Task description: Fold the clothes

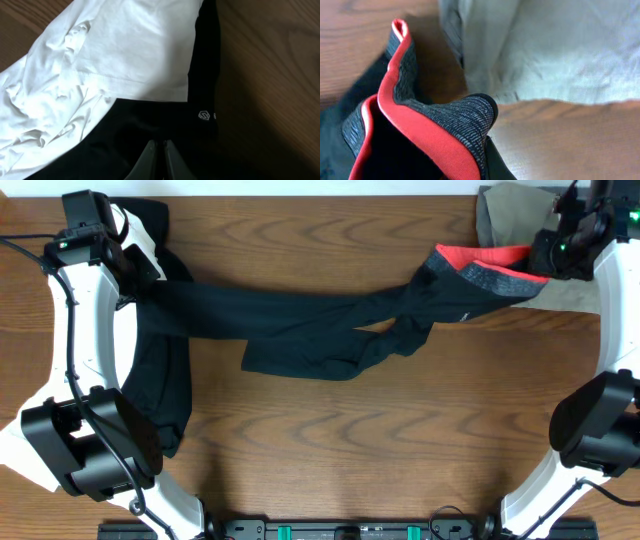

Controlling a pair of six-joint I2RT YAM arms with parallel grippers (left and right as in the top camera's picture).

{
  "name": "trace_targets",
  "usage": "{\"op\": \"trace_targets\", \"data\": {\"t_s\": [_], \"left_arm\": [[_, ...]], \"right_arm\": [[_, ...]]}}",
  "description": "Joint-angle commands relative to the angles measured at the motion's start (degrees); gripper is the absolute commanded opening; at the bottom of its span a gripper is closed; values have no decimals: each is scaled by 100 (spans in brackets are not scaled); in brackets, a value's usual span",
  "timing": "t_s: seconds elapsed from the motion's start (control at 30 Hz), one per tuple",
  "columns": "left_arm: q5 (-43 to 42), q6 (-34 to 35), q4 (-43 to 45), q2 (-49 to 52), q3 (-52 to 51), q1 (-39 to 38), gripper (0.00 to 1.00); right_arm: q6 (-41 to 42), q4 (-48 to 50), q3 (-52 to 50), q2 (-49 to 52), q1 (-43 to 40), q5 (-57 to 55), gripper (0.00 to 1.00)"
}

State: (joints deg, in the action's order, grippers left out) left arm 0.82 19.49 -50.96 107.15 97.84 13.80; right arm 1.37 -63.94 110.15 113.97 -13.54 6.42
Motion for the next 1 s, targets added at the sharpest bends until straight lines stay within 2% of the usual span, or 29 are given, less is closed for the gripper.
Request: {"op": "trace_targets", "data": {"t_s": [0.0, 0.2, 0.3, 0.4, 0.7, 0.83, 0.9, 0.97], "left_arm": [[-11, -33, -33, -9, -15, 26, 6], [-238, -35, -68, 2, -136, 20, 6], [-236, -205, -105, 2, -142, -2, 6], [-234, -297, -83, 2, -138, -11, 9], [-275, -597, 22, -11, -122, -210, 6], [-275, -597, -7, -11, -118, -369, 6], [-275, -621, -35, -11, -118, -407, 16], [-273, -723, -35, -11, -118, -415, 37]], "right_arm": [[181, -109, -52, 114, -109, -197, 3], [179, -247, -52, 122, -155, -319, 2], [179, -223, -52, 122, -155, -315, 8], [179, -160, -50, 122, -153, -286, 8], [179, 11, -50, 122, -142, -160, 8], [122, 59, -50, 122, -114, 72, 14], [96, 66, -50, 122, -83, 140, 17], [68, 79, -50, 122, -50, 157, 19]]}}
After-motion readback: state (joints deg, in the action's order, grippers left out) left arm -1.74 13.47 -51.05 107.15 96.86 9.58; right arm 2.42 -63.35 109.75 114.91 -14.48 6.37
